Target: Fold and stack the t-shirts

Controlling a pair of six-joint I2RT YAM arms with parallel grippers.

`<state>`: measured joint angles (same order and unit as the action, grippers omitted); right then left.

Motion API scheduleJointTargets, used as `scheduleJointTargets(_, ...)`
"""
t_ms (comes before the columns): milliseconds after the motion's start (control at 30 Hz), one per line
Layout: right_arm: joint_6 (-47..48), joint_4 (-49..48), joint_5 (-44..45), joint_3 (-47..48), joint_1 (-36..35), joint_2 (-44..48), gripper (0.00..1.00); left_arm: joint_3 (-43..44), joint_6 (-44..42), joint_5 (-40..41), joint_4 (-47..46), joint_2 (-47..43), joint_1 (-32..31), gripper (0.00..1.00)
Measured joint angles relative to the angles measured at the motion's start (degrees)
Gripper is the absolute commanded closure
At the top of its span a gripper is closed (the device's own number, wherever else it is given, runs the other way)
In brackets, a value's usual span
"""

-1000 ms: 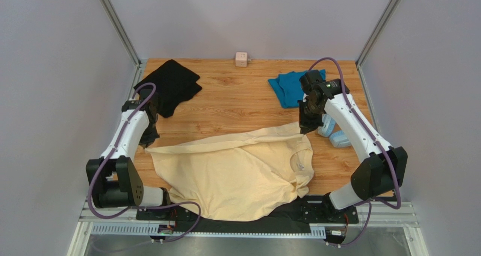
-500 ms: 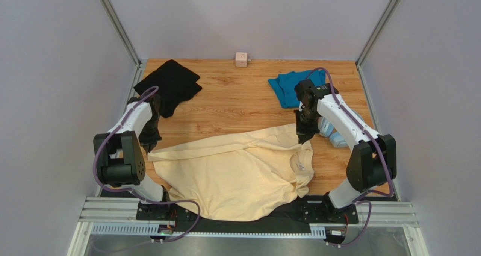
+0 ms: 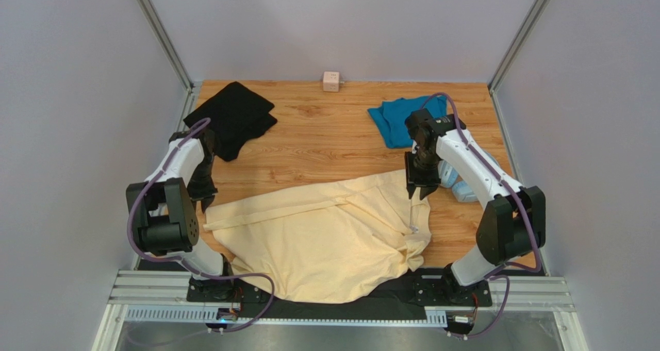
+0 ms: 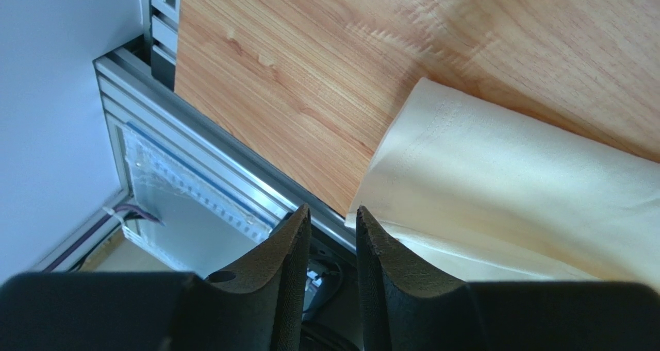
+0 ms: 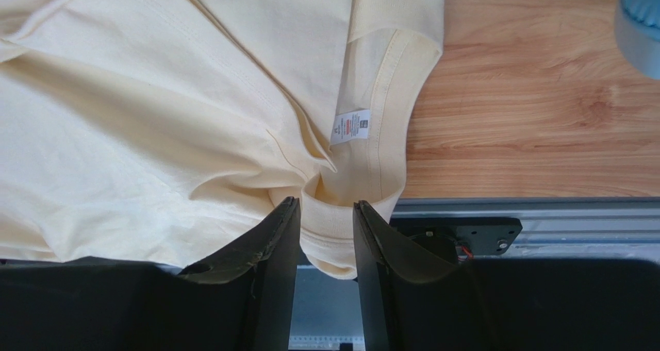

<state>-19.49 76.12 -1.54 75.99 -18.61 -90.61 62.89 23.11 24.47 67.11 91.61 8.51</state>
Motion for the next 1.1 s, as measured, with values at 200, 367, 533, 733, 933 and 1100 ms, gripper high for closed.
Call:
scheduleJointTargets(200, -0.8, -1.7, 1.7, 3.3, 0.0, 0.7, 0.61, 1.9, 0.0, -1.2, 0.2, -1.5, 0.0, 0.66)
scheduleJointTargets(367, -1.3, -6.2, 0.7, 3.9, 0.0, -5.3, 0.61, 2.2, -0.1, -6.6, -1.6, -2.2, 0.0, 0.66)
scheduleJointTargets(533, -1.4, -10.8, 0.0, 4.3, 0.0, -14.6, 0.62, 2.2, -0.2, -9.6, -3.5, -2.0, -0.9, 0.68)
scheduleJointTargets(733, -1.3, -12.6, 0.2, 5.5, 0.0, -20.0, 0.63, 1.9, 0.0, -11.6, -4.9, 0.9, -3.5, 0.7)
scheduleJointTargets(933, -1.6, -13.1, 0.6, 7.4, 0.0, -21.7, 0.68, 1.9, 0.9, -13.7, -6.7, 5.6, -6.4, 1.0)
scheduleJointTargets(1100, -1.9, -13.0, 0.6, 8.5, 0.0, -24.7, 0.85, 1.9, 1.7, -15.2, -7.8, 11.3, -8.0, 1.0)
